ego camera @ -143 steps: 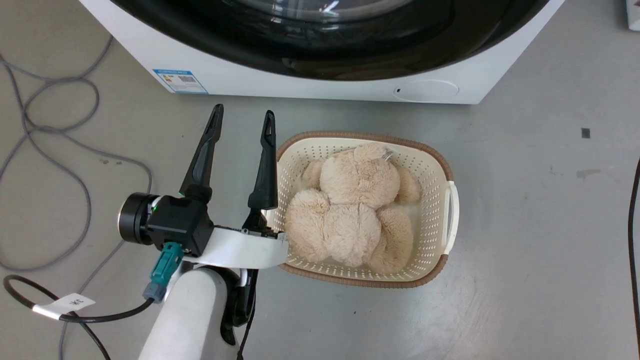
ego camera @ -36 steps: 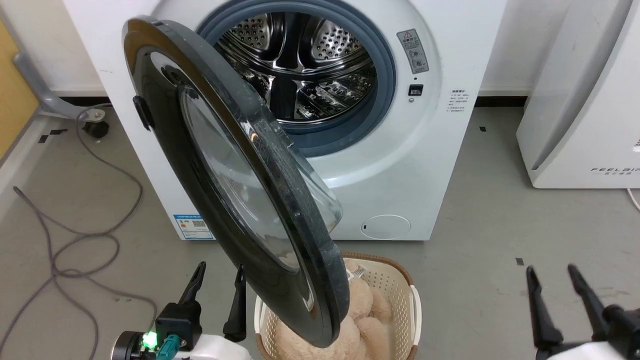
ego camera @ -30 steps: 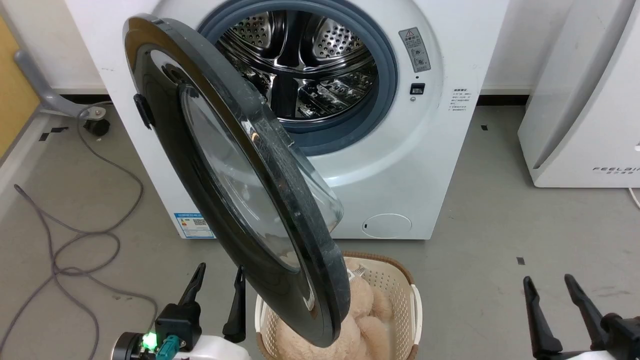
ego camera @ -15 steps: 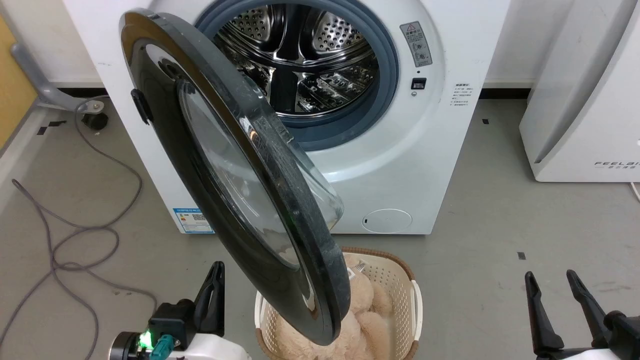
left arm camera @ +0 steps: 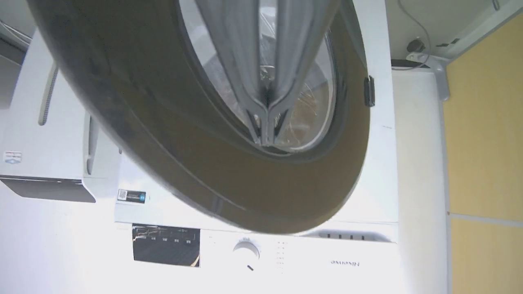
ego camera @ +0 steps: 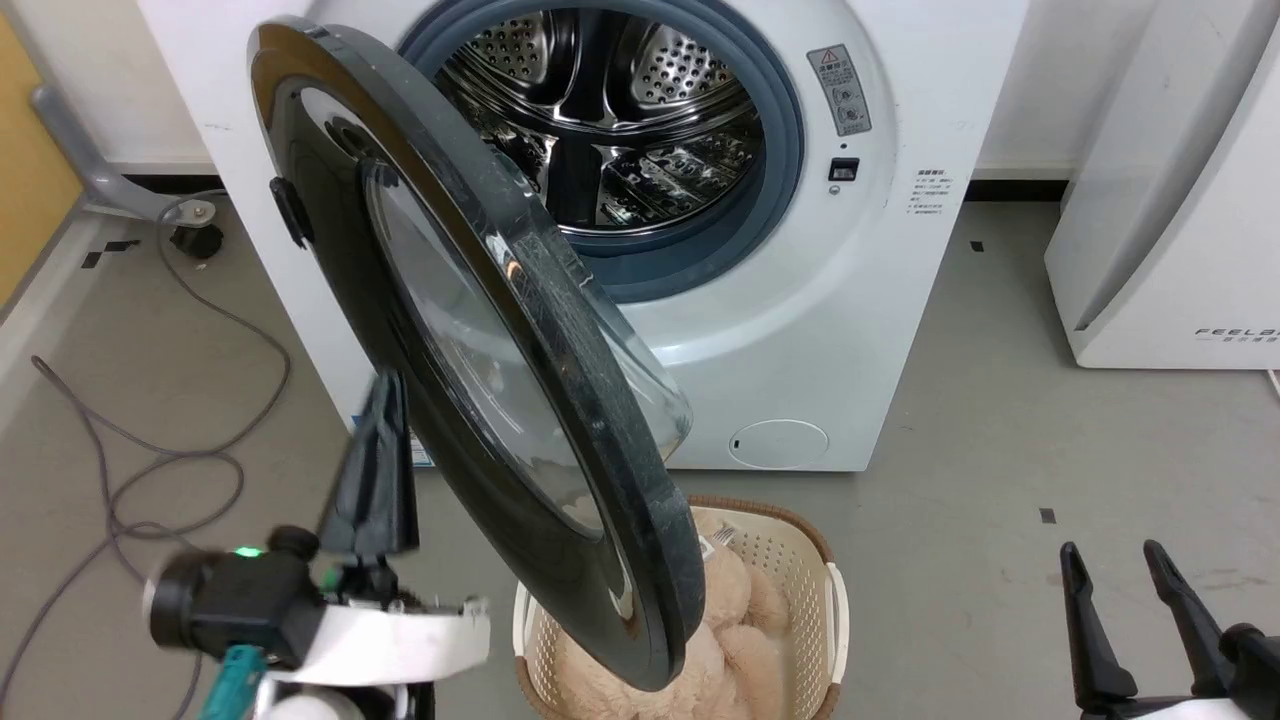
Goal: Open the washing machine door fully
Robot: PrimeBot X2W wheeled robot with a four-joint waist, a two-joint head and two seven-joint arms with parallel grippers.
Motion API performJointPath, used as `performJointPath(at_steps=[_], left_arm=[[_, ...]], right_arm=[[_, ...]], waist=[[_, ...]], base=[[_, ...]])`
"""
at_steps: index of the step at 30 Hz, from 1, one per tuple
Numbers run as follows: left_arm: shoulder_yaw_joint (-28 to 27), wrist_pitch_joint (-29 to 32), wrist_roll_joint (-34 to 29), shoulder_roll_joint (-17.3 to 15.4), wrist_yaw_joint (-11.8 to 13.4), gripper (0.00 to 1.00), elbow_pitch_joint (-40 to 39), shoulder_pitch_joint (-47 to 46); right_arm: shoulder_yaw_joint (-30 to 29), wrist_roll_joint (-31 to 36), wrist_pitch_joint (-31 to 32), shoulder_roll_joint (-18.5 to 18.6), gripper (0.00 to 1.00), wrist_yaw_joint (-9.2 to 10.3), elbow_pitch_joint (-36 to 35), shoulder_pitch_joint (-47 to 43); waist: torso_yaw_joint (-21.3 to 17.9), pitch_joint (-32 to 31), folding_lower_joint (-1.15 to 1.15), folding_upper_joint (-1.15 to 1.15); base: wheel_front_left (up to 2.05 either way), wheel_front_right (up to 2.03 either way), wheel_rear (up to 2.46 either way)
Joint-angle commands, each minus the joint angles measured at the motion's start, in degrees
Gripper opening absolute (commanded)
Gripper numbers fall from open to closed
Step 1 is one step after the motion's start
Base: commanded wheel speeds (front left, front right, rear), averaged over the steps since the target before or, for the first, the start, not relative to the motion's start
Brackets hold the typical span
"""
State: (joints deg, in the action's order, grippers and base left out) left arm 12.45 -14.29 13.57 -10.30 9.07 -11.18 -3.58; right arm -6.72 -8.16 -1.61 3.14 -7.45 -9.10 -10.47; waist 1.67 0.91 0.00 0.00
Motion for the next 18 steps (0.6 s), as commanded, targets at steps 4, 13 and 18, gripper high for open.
performJointPath(at_steps=[4, 13, 18], left_arm=[[0.08, -0.61, -2.45, -0.48, -0.24, 0.0, -7.99, -3.06], [7.9, -0.69, -6.99, 0.84, -5.04, 0.0, -18.94, -8.85], [18.15, 1.26, -9.33, 0.66, -10.11, 0.0, -18.32, -9.08]], right_arm=[[-0.04, -0.34, -0.38, -0.26, 1.0, -0.03, 0.23, 0.14], [0.05, -0.47, -0.63, -0.26, 1.0, -0.03, 0.19, 0.38], [0.2, -0.79, -0.83, -0.26, 1.0, -0.03, 0.46, 0.58]], waist=[[0.07, 0.08, 0.0, 0.0], [0.0, 0.74, 0.0, 0.0], [-0.22, 1.01, 0.0, 0.0]], base=[[0.0, 0.0, 0.0], [0.0, 0.0, 0.0], [0.0, 0.0, 0.0]])
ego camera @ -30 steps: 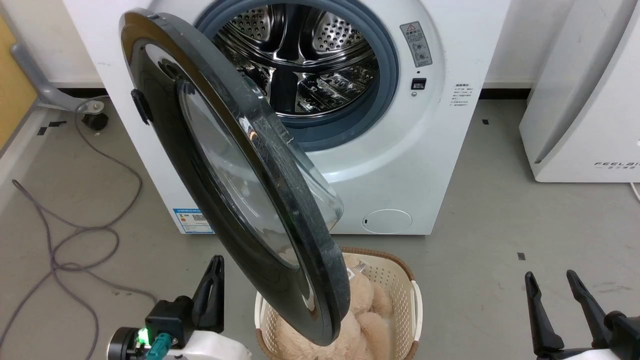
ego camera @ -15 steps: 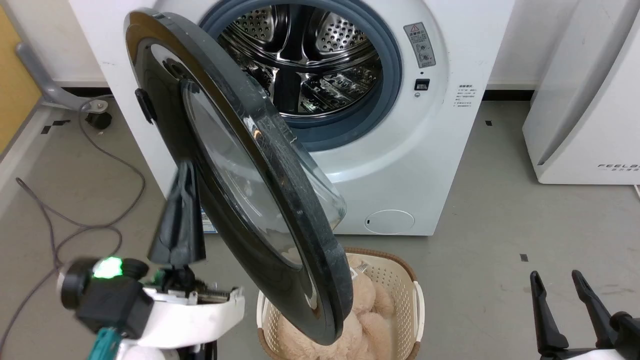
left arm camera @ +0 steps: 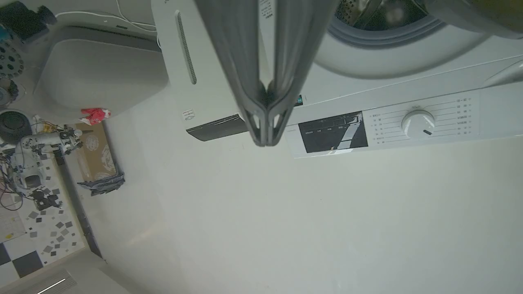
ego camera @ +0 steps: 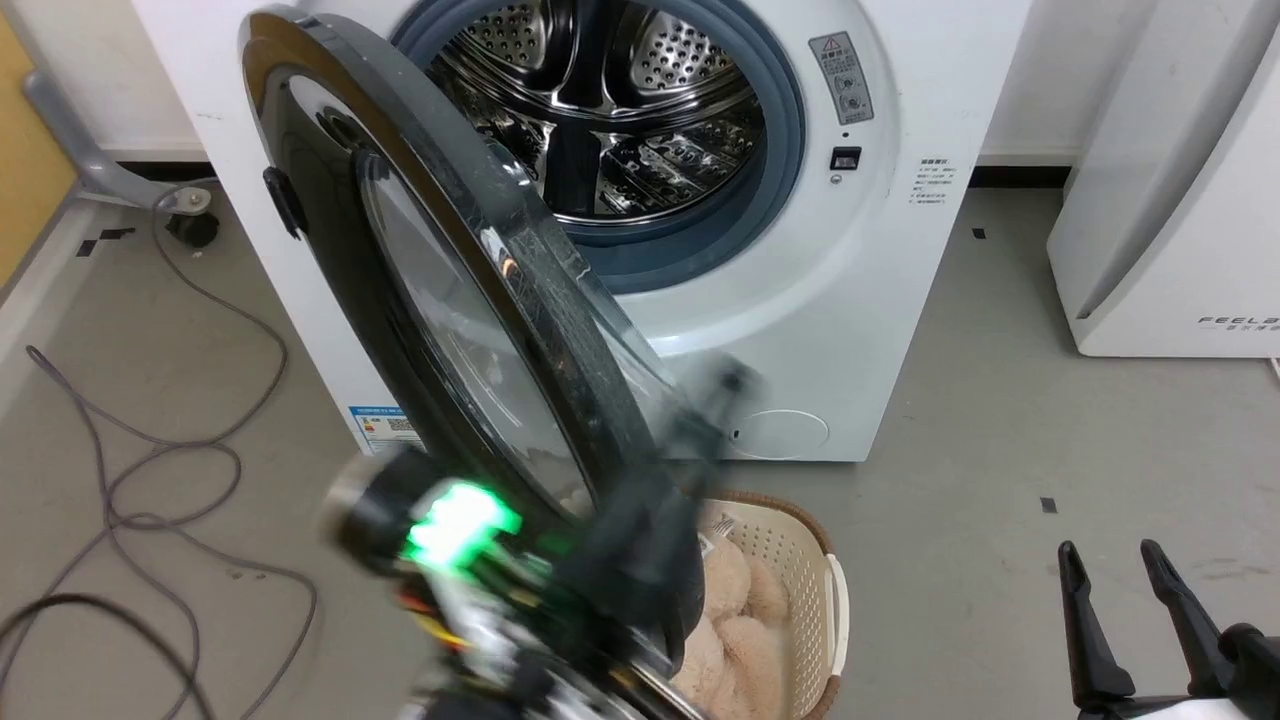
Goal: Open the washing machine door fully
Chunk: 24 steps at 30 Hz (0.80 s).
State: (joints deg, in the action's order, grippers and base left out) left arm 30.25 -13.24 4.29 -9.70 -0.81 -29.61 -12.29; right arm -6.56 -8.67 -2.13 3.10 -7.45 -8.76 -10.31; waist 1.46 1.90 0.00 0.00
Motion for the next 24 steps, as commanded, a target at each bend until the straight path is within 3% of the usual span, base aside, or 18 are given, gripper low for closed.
performJointPath(at_steps=[1, 5, 9, 15, 24], left_arm=[[2.24, 0.97, 0.08, 0.1, -1.18, 0.0, 0.63, -0.04], [9.94, 5.03, 2.16, -0.19, -4.21, 0.0, 3.38, 2.25], [16.75, 9.52, 4.56, -1.94, -5.65, 0.0, 6.26, 4.56], [20.43, 12.44, 6.09, -3.53, -6.12, 0.0, 12.08, 5.04], [14.28, 10.61, 6.86, 0.09, 0.0, 0.0, 24.48, 2.07]], right_arm=[[0.0, -0.29, -0.36, -0.22, 1.0, -0.03, 0.19, 0.42], [-0.08, -0.35, -0.49, -0.22, 1.0, -0.03, 0.49, 0.41], [-0.18, -0.78, -0.59, -0.22, 1.0, -0.03, 0.63, 0.38], [0.14, -0.79, -0.58, -0.22, 1.0, -0.03, 0.85, 0.71], [0.64, -0.86, -0.68, -0.23, 1.0, -0.03, 1.27, 0.96]], waist=[[-0.01, 0.06, 0.0, 0.0], [-0.06, 0.0, 0.0, 0.0], [0.07, 0.13, 0.0, 0.0], [0.19, 0.34, 0.0, 0.0], [-0.45, 0.54, 0.0, 0.0]], base=[[0.0, 0.0, 0.0], [0.0, 0.0, 0.0], [0.0, 0.0, 0.0], [0.0, 0.0, 0.0], [0.0, 0.0, 0.0]])
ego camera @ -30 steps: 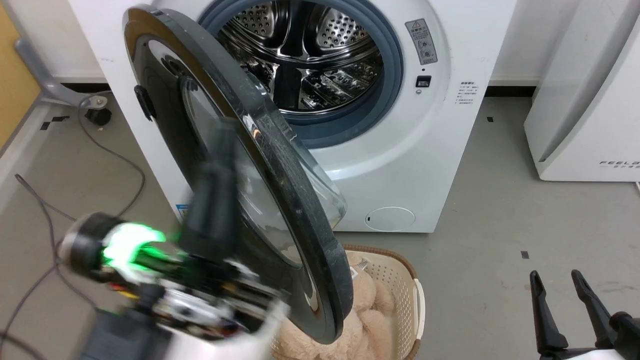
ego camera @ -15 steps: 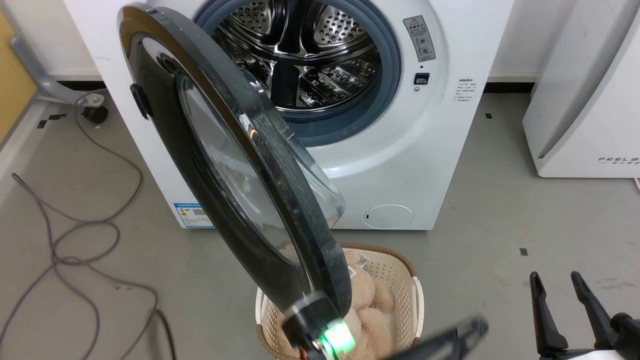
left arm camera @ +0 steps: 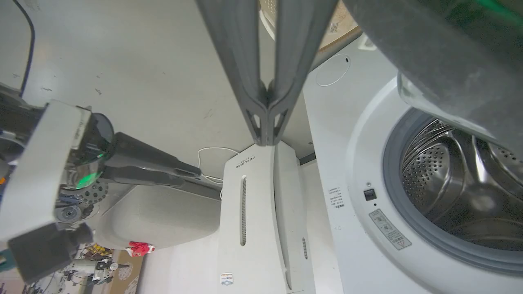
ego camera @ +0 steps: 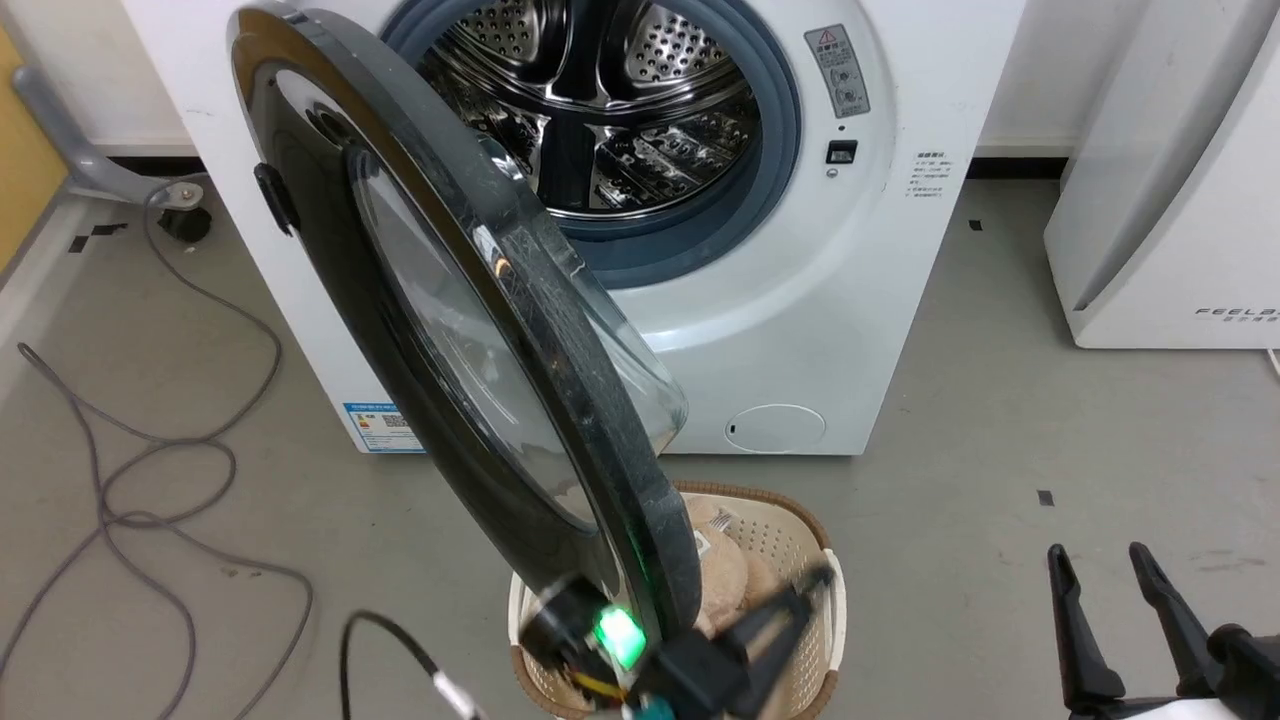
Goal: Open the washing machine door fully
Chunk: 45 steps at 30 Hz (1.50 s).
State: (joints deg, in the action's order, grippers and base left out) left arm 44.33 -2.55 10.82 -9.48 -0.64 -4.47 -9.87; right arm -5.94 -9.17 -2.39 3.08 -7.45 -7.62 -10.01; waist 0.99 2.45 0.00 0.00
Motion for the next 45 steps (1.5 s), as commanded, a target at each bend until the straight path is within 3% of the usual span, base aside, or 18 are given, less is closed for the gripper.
performJointPath(at_steps=[1, 8, 18, 30, 45], left_arm=[[-0.49, -0.46, 0.42, 0.45, 0.41, 0.0, 0.49, -1.07], [-3.28, -2.14, 1.35, 3.28, 3.34, 0.0, 7.33, -4.34], [-6.29, -1.28, 4.12, 3.69, 6.69, 0.0, 10.18, -3.05], [-7.56, 1.69, 6.12, 1.62, 11.98, 0.0, 1.81, 6.08], [-8.75, 4.33, 5.74, -2.0, 16.65, 0.0, -5.61, 12.79]], right_arm=[[0.03, -0.39, -0.42, -0.2, 1.0, -0.03, 0.22, 0.63], [0.6, -1.24, -0.71, -0.2, 1.0, -0.03, 0.87, 0.93], [0.49, 0.67, -0.88, -0.2, 1.0, -0.03, 0.88, 1.03], [0.55, 0.91, -0.49, -0.2, 1.0, -0.03, 0.74, -0.5], [0.32, 1.08, 0.19, -0.2, 1.0, -0.03, -0.47, -1.53]], waist=[[-0.02, 0.03, 0.0, 0.0], [-0.5, 0.2, 0.0, 0.0], [-0.45, -0.14, 0.0, 0.0], [0.91, -2.31, 0.0, 0.0], [7.65, -3.13, 0.0, 0.0]], base=[[0.0, 0.0, 0.0], [0.0, 0.0, 0.0], [0.0, 0.0, 0.0], [0.0, 0.0, 0.0], [0.0, 0.0, 0.0]])
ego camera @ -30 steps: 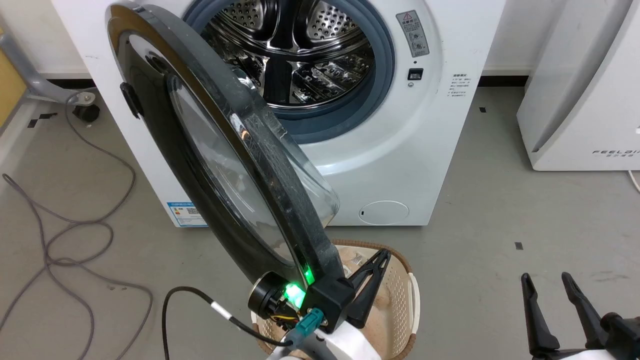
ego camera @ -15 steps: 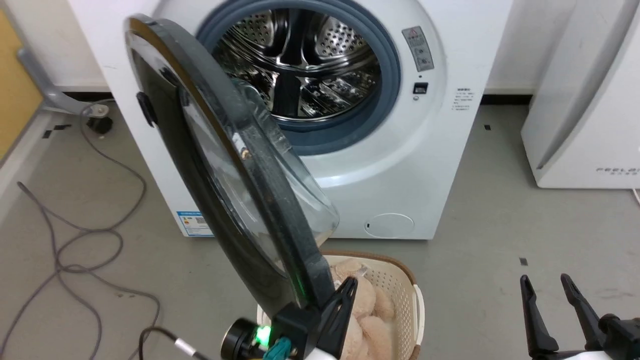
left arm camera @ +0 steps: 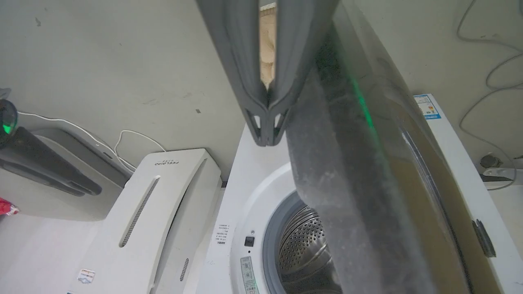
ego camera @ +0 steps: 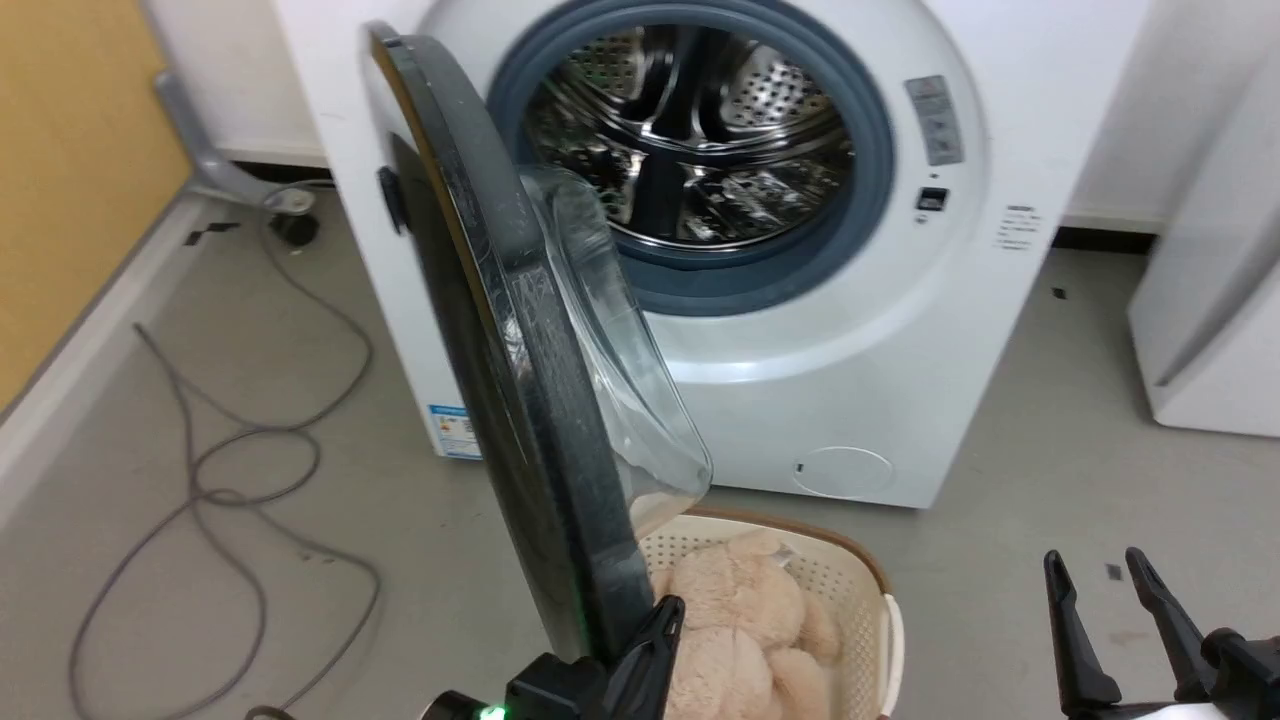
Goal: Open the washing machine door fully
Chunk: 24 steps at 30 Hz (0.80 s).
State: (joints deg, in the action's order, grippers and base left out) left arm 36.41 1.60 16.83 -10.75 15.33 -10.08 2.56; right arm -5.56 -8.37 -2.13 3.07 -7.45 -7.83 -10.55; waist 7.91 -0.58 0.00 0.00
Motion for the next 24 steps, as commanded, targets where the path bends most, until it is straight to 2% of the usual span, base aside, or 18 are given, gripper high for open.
performJointPath(at_steps=[1, 9, 15, 21, 24], left_arm=[[-0.96, 0.25, -0.31, -0.86, 0.98, 0.0, -0.35, 0.65], [-3.88, -0.48, -0.23, -1.69, 4.58, 0.0, -2.9, 3.02], [-8.76, -2.09, 1.81, -2.51, 7.08, 0.0, -4.04, 4.5], [-14.49, -4.16, 4.49, -4.12, 7.99, 0.0, -2.79, 4.79], [-18.39, -5.7, 7.13, -4.99, 7.56, 0.0, -0.16, 4.26]], right_arm=[[-0.05, 0.32, -0.1, -0.19, 1.0, -0.03, -0.3, -1.0], [-0.46, 1.13, -0.66, -0.19, 1.0, -0.03, -1.07, -1.01], [-0.5, 3.84, -1.08, -0.19, 1.0, -0.03, -2.63, -0.75], [-0.18, 5.51, -1.11, -0.19, 1.0, -0.03, -4.18, -0.23], [-0.18, 5.75, -0.9, -0.19, 1.0, -0.03, -4.82, 0.0]], waist=[[1.26, -0.15, 0.0, 0.0], [5.87, 0.07, 0.0, 0.0], [9.11, 0.78, 0.0, 0.0], [10.39, 1.29, 0.0, 0.0], [10.75, 1.65, 0.0, 0.0]], base=[[0.0, 0.0, 0.0], [0.0, 0.0, 0.0], [0.0, 0.0, 0.0], [0.0, 0.0, 0.0], [0.0, 0.0, 0.0]])
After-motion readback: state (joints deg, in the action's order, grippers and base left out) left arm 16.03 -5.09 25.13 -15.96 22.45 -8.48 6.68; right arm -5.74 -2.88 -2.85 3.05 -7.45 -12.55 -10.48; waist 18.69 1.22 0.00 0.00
